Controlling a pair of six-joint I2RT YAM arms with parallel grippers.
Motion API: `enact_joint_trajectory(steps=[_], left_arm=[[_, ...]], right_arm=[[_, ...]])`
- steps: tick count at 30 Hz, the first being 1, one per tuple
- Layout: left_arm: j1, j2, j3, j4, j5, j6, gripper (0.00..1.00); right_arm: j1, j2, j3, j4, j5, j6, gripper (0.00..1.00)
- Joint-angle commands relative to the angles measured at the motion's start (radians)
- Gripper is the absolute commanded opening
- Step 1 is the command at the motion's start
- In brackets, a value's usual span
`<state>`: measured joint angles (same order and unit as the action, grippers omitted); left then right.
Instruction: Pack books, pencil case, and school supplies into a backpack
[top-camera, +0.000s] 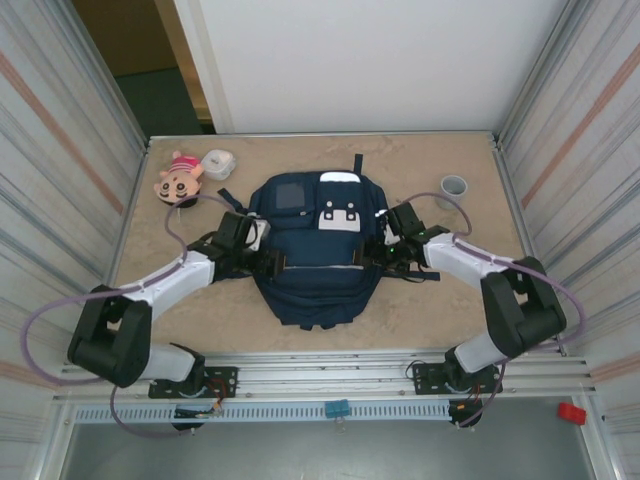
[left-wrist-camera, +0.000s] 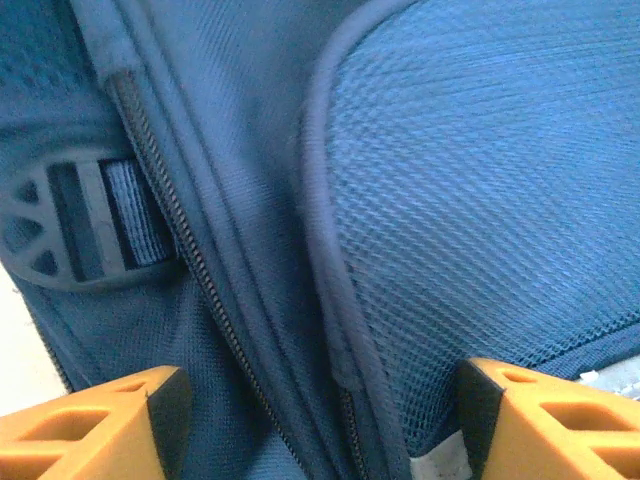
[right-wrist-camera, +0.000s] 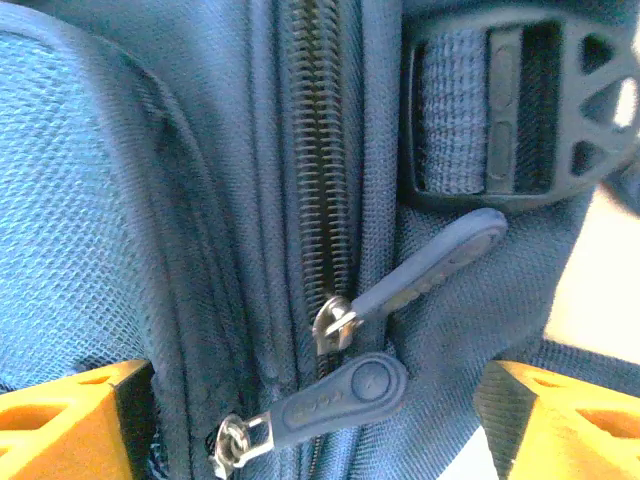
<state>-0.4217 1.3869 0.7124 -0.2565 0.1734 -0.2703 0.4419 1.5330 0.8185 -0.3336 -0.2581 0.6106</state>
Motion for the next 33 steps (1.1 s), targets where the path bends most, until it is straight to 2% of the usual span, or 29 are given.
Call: enact_joint_trajectory(steps=[1, 6, 10, 12, 15, 19, 24, 27, 30, 33], left_arm=[[0.0, 0.051, -0.048, 0.033, -0.092, -0.059, 0.67], [0.0, 0.088, -0.073, 0.085, -0.098, -0.076, 0.65], [0.0, 0.091, -0.021, 0.123, -0.093, -0.084, 0.65], [0.0, 0.097, 0.039, 0.124, -0.102, -0.074, 0.67], [0.002, 0.092, 0.172, 0.079, -0.121, -0.042, 0.76], [0.009, 0.012, 0.342, -0.009, -0.147, 0.021, 0.83], [0.037, -0.179, 0.44, -0.051, -0.21, 0.121, 0.88], [0.04, -0.313, 0.404, -0.004, -0.301, 0.208, 0.98], [0.039, -0.455, 0.28, 0.106, -0.381, 0.305, 0.99], [0.041, -0.584, 0.1, 0.234, -0.432, 0.399, 0.99]], right_arm=[[-0.003, 0.053, -0.031, 0.025, 0.072, 0.048, 0.79], [-0.014, 0.086, -0.026, 0.041, 0.082, 0.049, 0.76], [-0.043, 0.092, 0.03, 0.023, 0.082, 0.021, 0.76], [-0.061, 0.091, 0.092, -0.023, 0.09, -0.02, 0.8], [-0.088, 0.058, 0.212, -0.124, 0.108, -0.106, 0.9], [-0.134, -0.056, 0.399, -0.274, 0.119, -0.219, 0.99], [-0.236, -0.218, 0.552, -0.346, 0.176, -0.368, 0.99], [-0.314, -0.32, 0.55, -0.293, 0.169, -0.444, 0.99], [-0.369, -0.449, 0.454, -0.173, 0.173, -0.509, 0.99], [-0.406, -0.589, 0.271, -0.011, 0.178, -0.54, 0.99]])
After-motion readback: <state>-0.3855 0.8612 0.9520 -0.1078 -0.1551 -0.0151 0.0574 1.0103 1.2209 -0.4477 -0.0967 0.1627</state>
